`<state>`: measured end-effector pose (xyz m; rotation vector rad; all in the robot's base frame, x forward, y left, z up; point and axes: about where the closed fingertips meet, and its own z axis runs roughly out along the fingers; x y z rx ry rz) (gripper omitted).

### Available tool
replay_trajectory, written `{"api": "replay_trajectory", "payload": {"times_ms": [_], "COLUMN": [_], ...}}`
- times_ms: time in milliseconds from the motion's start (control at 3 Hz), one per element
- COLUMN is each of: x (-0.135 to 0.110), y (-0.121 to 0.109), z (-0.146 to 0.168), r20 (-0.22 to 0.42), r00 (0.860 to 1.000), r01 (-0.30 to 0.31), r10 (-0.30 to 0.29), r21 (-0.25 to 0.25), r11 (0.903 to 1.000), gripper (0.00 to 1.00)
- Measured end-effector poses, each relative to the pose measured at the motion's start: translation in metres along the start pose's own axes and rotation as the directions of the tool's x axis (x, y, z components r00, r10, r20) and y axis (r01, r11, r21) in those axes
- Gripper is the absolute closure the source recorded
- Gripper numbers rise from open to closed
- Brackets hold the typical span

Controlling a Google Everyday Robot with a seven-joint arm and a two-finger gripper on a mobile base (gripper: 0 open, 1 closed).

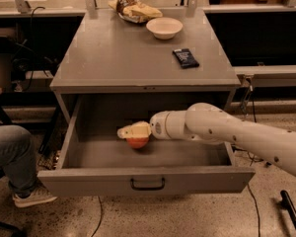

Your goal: Place apple into top drawer

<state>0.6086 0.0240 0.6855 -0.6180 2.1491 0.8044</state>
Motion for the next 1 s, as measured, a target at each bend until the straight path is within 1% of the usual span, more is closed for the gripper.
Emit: {"api": "replay_trajectory", "payload": {"times_ms": [333, 667, 1000], "x": [0.003, 0.008, 0.008], "y": [0.003, 0.008, 0.016], "z": [-0.036, -0.097, -0.159], "r20": [0.034, 0.066, 0.138], "r00": [0.999, 0.998, 0.990], "r01": [-0.003, -0.003, -0.010], "r10": [0.001, -0.005, -0.017], "r21": [0.049, 0.128, 0.192], "r11": [0.9988, 0.9917, 0.9813], "gripper": [0.00, 0.00, 0.00]}}
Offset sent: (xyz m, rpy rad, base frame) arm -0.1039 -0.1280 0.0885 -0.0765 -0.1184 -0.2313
